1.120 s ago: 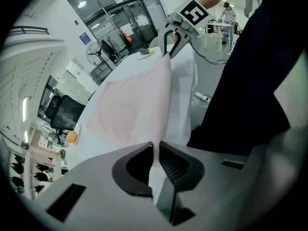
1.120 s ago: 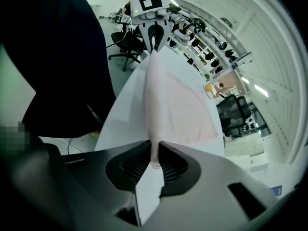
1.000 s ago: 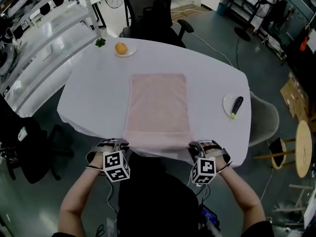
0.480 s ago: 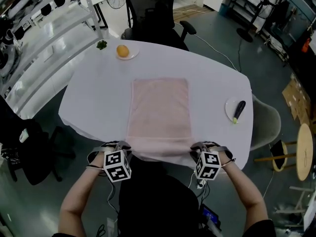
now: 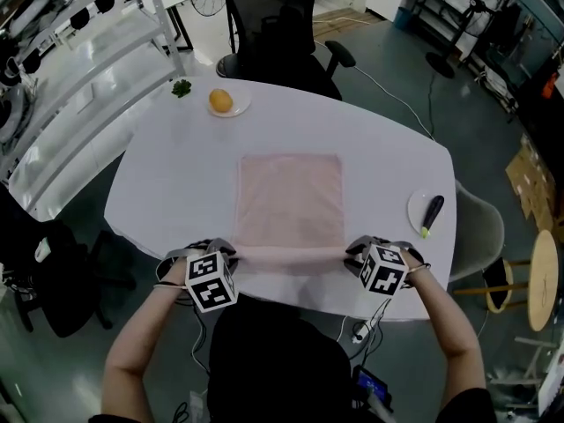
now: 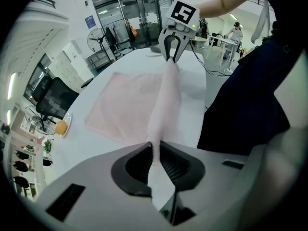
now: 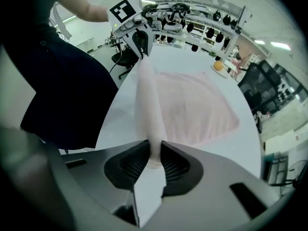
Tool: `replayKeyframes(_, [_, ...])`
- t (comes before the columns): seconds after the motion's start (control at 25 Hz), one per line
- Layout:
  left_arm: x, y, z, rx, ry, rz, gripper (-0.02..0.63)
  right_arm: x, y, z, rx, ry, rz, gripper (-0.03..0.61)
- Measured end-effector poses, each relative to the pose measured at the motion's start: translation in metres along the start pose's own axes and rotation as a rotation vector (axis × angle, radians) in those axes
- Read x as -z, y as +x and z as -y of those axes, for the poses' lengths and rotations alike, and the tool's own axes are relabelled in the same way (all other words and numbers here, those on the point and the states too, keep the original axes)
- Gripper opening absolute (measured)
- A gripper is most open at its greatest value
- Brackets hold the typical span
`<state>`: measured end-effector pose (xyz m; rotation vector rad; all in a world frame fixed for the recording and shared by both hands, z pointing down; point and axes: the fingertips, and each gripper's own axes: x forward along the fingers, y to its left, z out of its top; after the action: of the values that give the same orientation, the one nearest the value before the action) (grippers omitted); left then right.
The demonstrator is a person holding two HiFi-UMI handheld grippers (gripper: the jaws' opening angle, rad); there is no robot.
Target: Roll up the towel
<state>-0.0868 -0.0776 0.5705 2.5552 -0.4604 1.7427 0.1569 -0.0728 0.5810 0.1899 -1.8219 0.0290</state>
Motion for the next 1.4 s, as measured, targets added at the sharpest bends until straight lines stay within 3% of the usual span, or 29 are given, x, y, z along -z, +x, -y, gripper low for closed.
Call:
replayKeyframes(0.28, [0.004,0.028,-0.034,0.034,-0.046,-0.026,0.069,-0.001,0.026,0.039,-0.026,0.049,-0.05,0.092])
replayKeyframes(0.56, [0.008,0.054,-0.046,0.052,-0.043,-0.049,0.089,0.006,0.05,0.053,-0.036,0.104,-0.099,0.109])
replayKeyframes(0.88, [0.009,0.066,-0.049,0.008,-0.063,-0.027,0.114,0.006,0.056,0.057,-0.021,0.14,-0.112,0.118])
replayKeyframes(0.96, [0.009,0.063,-0.052,-0.013,-0.076,-0.017,0.138,0.004,0.053,0.062,0.028,0.114,-0.12,0.147])
replayKeyframes(1.04, [0.009,0.056,-0.055,-0.022,-0.107,0.0,0.203,0.005,0.049,0.069,0.098,0.084,-0.12,0.221])
replayKeyframes(1.16, [0.005,0.04,-0.058,-0.014,-0.151,0.037,0.303,0.006,0.034,0.078,0.169,0.086,-0.09,0.277])
replayKeyframes(1.4, [-0.009,-0.003,-0.054,-0.065,-0.071,0.099,0.311,-0.01,-0.021,0.075,0.291,0.02,0.018,0.284])
